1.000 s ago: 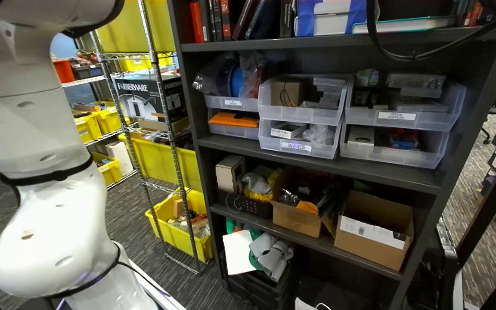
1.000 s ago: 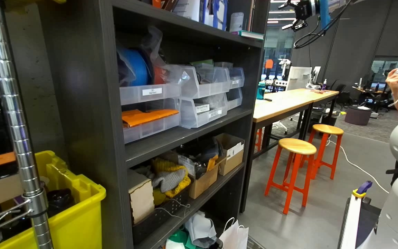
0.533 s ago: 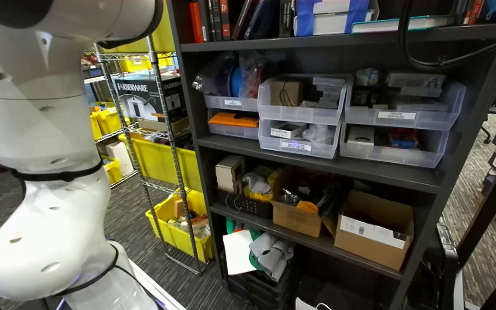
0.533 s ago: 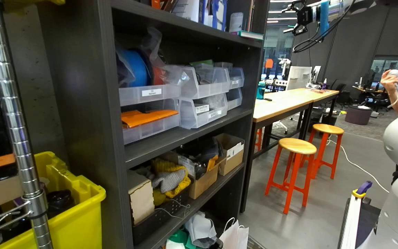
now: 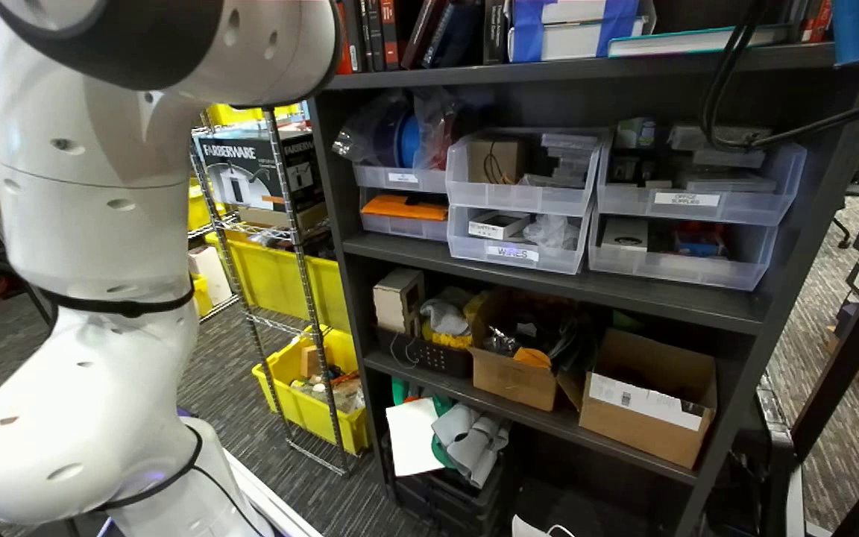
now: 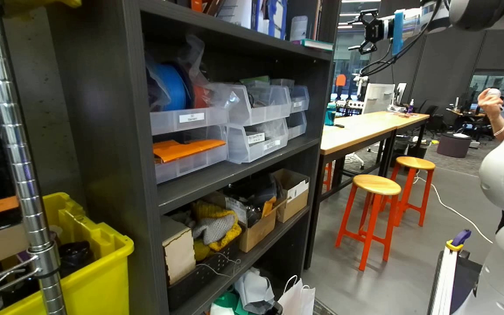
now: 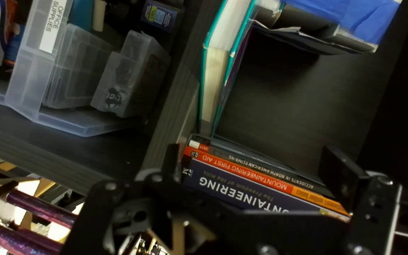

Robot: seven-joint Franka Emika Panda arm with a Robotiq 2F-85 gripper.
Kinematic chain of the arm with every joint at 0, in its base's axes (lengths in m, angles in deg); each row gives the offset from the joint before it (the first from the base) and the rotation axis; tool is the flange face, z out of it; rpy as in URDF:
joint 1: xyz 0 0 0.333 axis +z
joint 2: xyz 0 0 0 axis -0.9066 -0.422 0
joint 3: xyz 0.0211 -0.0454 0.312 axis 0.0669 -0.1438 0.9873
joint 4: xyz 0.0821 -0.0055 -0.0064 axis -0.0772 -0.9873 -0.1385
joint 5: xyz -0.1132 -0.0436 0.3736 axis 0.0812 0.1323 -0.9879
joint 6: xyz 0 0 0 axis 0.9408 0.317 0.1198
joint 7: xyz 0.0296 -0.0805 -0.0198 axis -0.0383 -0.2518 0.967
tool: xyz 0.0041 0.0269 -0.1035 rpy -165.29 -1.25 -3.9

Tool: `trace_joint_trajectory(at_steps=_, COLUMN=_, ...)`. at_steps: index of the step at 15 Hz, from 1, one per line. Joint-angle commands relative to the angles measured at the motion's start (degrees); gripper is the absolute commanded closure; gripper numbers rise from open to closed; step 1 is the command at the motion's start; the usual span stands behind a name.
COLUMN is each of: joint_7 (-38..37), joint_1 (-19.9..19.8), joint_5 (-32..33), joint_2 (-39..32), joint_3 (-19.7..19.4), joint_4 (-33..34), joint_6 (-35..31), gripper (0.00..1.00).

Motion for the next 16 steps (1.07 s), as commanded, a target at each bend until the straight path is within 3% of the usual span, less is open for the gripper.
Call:
trace_joint_trajectory(at_steps=1, joint_7=-4.5, joint_1=-3.2, joint_5=-2.5, joint_2=-3.6, joint_3=3.4, joint_4=5.2, joint_6=3.2, gripper=0.0)
trace_joint_trajectory(at_steps=8, joint_7=-9.8, joint_1=-4.1, joint_5=-4.4, joint_2=-3.9, joint_3=8.1, joint_4=6.8, joint_6=7.8, gripper=0.0)
trace_joint_trajectory(at_steps=16, joint_7=-10.3, joint_1=-3.4, joint_5=-3.6, joint_2=-3.0, joint_3=9.3, joint_4=6.3, joint_6=8.3, gripper=0.0)
